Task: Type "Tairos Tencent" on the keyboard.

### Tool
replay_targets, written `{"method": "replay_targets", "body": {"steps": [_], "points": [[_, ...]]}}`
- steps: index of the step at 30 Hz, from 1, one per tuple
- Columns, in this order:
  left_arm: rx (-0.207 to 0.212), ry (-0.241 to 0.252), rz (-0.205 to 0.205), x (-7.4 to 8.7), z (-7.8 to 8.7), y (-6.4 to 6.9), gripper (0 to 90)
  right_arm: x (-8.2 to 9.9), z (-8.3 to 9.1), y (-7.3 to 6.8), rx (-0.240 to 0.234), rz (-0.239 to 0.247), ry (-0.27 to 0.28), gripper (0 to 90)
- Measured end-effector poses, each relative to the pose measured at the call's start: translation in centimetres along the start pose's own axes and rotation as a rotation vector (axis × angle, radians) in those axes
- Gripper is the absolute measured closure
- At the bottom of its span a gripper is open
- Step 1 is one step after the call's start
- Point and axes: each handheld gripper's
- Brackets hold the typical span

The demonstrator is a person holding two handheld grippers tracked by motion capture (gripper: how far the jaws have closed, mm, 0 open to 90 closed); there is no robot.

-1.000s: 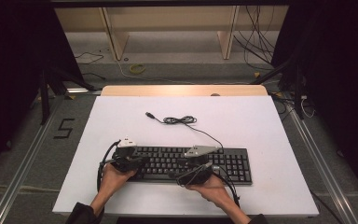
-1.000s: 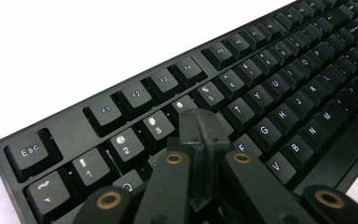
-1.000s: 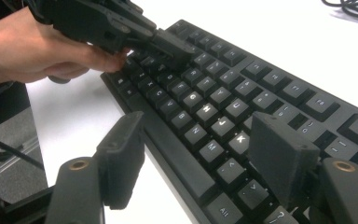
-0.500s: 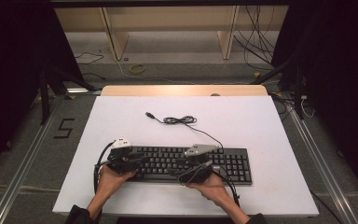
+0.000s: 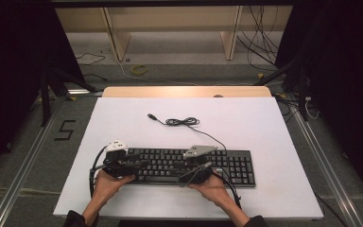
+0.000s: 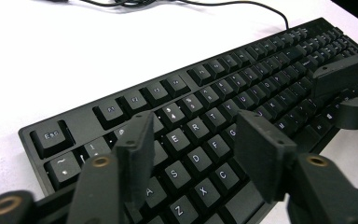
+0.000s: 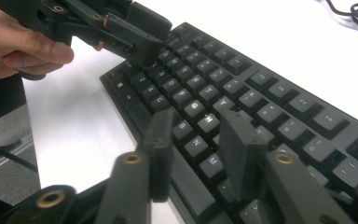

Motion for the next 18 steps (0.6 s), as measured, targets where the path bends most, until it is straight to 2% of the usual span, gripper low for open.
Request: {"method": "replay_targets", "body": {"steps": [2, 9, 18], "points": [[0.003, 0.001, 0.001, 0.0, 0.0, 0.0, 41.7, -0.1, -0.3, -0.1, -0.007, 0.014, -0.006, 71.2], [0.006, 0.030, 0.007, 0.1, 0.3, 0.0, 38.3, -0.3, -1.1, -0.1, -0.008, 0.017, -0.023, 80.6], [0.019, 0.064, 0.005, 0.5, 1.1, 0.1, 34.1, -0.5, -1.6, 0.0, 0.000, 0.022, -0.031, 88.5]]}}
Point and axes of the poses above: each handheld gripper's, and its own axes: z roughly backward along the jaws, x roughly out of its underside, y roughly to its right, and after that the axes turned 2 degrees about z, right-handed
